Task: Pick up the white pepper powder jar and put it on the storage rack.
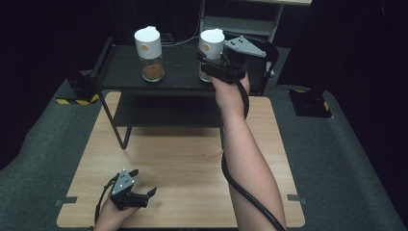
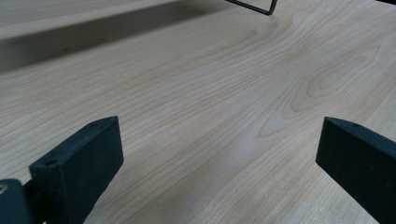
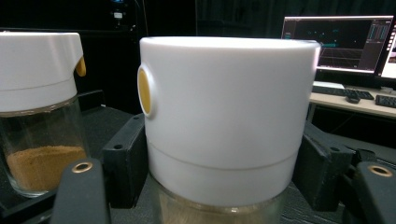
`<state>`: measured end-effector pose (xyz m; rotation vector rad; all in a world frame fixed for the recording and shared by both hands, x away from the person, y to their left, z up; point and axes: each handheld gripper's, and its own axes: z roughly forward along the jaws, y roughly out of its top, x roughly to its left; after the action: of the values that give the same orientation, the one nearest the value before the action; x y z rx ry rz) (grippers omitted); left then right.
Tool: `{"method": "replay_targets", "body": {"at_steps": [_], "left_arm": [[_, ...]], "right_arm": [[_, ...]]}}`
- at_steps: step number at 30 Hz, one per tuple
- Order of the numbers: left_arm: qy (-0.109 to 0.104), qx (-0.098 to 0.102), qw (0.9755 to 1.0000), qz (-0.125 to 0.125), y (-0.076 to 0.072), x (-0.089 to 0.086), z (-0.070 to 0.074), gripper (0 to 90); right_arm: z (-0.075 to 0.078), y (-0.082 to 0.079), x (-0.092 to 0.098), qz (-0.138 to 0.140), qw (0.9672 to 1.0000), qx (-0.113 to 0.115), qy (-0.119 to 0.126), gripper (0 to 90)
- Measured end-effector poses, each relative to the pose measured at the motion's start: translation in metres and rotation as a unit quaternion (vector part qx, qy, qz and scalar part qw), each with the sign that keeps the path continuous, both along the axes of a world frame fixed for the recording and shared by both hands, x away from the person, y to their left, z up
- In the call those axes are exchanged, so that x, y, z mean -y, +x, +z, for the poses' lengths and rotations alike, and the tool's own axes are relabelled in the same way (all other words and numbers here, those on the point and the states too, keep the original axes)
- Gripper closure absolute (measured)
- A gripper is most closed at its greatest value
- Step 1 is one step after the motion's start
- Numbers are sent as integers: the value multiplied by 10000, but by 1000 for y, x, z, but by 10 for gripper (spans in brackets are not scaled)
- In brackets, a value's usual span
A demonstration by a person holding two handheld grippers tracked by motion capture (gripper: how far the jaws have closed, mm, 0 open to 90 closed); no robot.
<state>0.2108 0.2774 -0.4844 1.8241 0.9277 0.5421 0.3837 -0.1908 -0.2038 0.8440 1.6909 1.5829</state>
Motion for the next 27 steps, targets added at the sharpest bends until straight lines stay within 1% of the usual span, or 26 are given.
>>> {"method": "replay_targets", "body": {"at_steps": [5,9,12,14,18,20,23,27], "left_arm": [[-37,-9,10000,10,0,-1,-1,10],[-21,6,10000,5,0,-1,0,10],[-32,-2,10000,10,0,-1,-1,10],[-37,-7,10000,10,0,-1,-1,10],[-28,2,10000,7,0,-1,-1,9],[-24,3,10000,8,0,0,0,10],[-19,4,10000,6,0,0,0,10],[-16,3,10000,6,0,0,0,10]], "right_arm": [[-1,1,-1,11,10000,-55,-8,281],[-2,2,-1,21,10000,-85,-28,260],[-1,2,-1,24,9999,-104,-47,205],[-1,0,-1,2,10000,-64,-56,161],[0,-3,-2,0,10000,-46,7,41],[2,-4,-2,27,10000,-80,-36,0],[3,-8,-2,81,9999,-21,-116,0],[3,-14,-3,70,9999,-5,-80,0]]}}
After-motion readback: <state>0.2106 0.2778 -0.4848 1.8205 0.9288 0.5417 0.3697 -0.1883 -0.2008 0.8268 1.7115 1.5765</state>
